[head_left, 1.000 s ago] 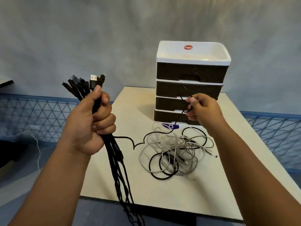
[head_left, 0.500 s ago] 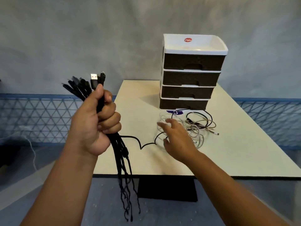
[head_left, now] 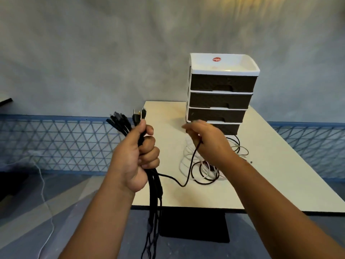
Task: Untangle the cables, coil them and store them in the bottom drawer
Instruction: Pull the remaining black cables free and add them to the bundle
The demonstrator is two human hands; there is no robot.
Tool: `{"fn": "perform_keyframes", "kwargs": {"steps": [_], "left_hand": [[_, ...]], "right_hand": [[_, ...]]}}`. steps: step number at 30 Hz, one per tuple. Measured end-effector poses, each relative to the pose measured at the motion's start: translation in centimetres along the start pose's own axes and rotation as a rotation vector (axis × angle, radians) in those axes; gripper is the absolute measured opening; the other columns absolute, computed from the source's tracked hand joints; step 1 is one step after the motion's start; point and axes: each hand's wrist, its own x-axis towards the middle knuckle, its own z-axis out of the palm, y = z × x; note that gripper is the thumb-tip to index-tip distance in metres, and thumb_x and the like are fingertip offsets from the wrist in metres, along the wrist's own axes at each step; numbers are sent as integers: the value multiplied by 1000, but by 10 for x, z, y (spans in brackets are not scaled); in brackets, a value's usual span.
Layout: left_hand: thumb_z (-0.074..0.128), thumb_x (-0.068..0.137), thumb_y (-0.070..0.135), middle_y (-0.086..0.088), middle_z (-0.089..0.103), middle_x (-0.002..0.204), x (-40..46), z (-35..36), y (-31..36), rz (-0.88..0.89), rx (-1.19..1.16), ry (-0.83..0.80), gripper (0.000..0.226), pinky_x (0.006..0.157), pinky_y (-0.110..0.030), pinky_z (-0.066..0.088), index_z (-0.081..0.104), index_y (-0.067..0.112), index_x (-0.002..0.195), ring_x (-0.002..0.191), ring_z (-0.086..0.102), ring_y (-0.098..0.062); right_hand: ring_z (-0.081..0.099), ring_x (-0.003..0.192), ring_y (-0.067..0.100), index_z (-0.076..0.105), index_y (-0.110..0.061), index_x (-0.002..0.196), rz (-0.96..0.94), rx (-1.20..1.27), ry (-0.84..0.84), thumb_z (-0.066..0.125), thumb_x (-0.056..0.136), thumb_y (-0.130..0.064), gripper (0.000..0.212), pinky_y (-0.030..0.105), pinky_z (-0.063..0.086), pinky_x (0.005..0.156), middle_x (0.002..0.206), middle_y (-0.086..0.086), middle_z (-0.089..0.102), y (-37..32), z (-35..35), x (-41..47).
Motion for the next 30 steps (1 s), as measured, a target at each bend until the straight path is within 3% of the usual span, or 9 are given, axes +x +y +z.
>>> {"fn": "perform_keyframes", "kwargs": {"steps": [4, 8, 11, 15, 18, 21, 24, 26, 30], "left_hand": [[52, 93, 52, 10, 17, 44, 4, 10, -19, -122, 75, 91, 39, 36, -15, 9, 64, 17, 80, 33, 14, -3], [59, 75, 74, 8, 30, 53, 4, 17, -33, -200, 47, 42, 52, 48, -19, 9, 69, 23, 73, 44, 21, -3], [59, 76, 68, 10, 27, 46, 3, 22, -37, -182, 4, 53, 62, 40, -14, 13, 75, 11, 94, 40, 19, -1], [55, 91, 40, 10, 20, 42, -1, 26, -42, -120, 81, 85, 32, 33, -15, 13, 64, 14, 73, 31, 15, -2], [51, 89, 28, 11, 19, 41, -4, 25, -45, -179, 114, 59, 31, 37, -14, 10, 52, 19, 59, 30, 14, -2], [53, 79, 28, 11, 18, 41, -12, 32, -47, -304, 194, -63, 26, 39, -13, 9, 48, 19, 56, 31, 13, -2], [52, 83, 28, 8, 9, 45, -23, 44, -56, -420, 264, -224, 29, 40, -10, 11, 49, 18, 55, 34, 6, -5], [54, 84, 27, 7, 6, 47, -28, 51, -60, -461, 286, -297, 30, 40, -9, 12, 49, 17, 56, 36, 4, -6], [60, 78, 31, 9, 9, 44, -33, 51, -61, -501, 245, -377, 26, 41, -8, 14, 51, 17, 59, 33, 8, -5]], "right_hand": [[62, 108, 25, 68, -11, 119, -306, -7, 216, 55, 92, -3, 31, 33, 50, 91, 123, 4, 67, -43, -44, -12], [61, 103, 27, 69, -11, 118, -494, -23, 29, 53, 88, -1, 36, 41, 49, 85, 123, 4, 67, -68, -42, -52], [57, 98, 25, 67, -15, 123, -420, 42, -82, 48, 89, -7, 40, 40, 48, 80, 128, -1, 63, -64, -33, -83], [56, 96, 22, 60, -18, 131, -373, 88, -103, 48, 74, 8, 63, 32, 48, 80, 131, -4, 59, -50, -32, -113], [63, 90, 11, 46, -34, 139, -133, 441, -82, 41, 78, 14, 78, 24, 50, 83, 125, -14, 56, -30, -40, -125], [64, 87, 15, 44, -41, 138, 78, 466, 64, 45, 94, 2, 61, 22, 51, 79, 120, -19, 53, -7, -48, -117], [58, 100, 4, 49, -37, 135, 74, 368, 10, 58, 97, -19, 43, 14, 46, 80, 121, -17, 51, -3, -52, -103], [55, 108, -3, 49, -33, 134, 75, 403, -84, 61, 94, -30, 41, 18, 45, 86, 118, -19, 56, -5, -51, -100], [58, 112, 4, 55, -33, 124, 55, 442, -99, 52, 91, -50, 37, 31, 48, 92, 112, -19, 64, -3, -54, -106]]}}
